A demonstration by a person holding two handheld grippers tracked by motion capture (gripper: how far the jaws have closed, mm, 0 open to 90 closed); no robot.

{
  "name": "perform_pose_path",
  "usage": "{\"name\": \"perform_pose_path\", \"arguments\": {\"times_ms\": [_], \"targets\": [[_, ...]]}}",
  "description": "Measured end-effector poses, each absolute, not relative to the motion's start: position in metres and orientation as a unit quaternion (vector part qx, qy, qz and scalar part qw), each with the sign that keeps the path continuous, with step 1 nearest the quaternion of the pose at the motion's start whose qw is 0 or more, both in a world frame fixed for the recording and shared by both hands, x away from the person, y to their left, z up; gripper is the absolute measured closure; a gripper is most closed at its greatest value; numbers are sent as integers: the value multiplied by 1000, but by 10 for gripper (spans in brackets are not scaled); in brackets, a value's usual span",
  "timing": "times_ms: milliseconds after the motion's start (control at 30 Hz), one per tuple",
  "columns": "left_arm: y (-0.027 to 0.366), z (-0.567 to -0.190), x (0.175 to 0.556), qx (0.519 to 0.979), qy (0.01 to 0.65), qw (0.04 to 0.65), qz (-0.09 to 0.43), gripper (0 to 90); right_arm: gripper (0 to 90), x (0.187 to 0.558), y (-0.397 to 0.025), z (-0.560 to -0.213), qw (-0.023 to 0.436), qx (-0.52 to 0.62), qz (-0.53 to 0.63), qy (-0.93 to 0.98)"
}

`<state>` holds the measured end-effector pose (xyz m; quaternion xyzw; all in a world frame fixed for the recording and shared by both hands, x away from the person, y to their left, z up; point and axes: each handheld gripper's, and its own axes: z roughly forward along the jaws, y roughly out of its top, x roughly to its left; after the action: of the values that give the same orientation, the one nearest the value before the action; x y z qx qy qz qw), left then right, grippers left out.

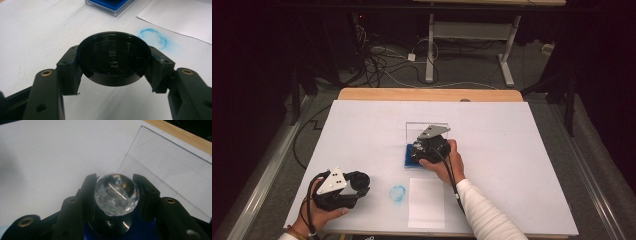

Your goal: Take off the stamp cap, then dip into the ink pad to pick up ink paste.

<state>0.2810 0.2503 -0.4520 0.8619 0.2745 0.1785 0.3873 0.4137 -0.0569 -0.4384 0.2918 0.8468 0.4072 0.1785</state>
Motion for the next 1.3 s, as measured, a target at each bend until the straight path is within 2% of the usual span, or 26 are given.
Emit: {"name": "perform_pose_path", "arguments": {"times_ms": [1300], "targets": [[244, -451, 279, 865, 267, 385, 179, 365, 571, 408, -55, -446, 202, 294, 403, 843]]}}
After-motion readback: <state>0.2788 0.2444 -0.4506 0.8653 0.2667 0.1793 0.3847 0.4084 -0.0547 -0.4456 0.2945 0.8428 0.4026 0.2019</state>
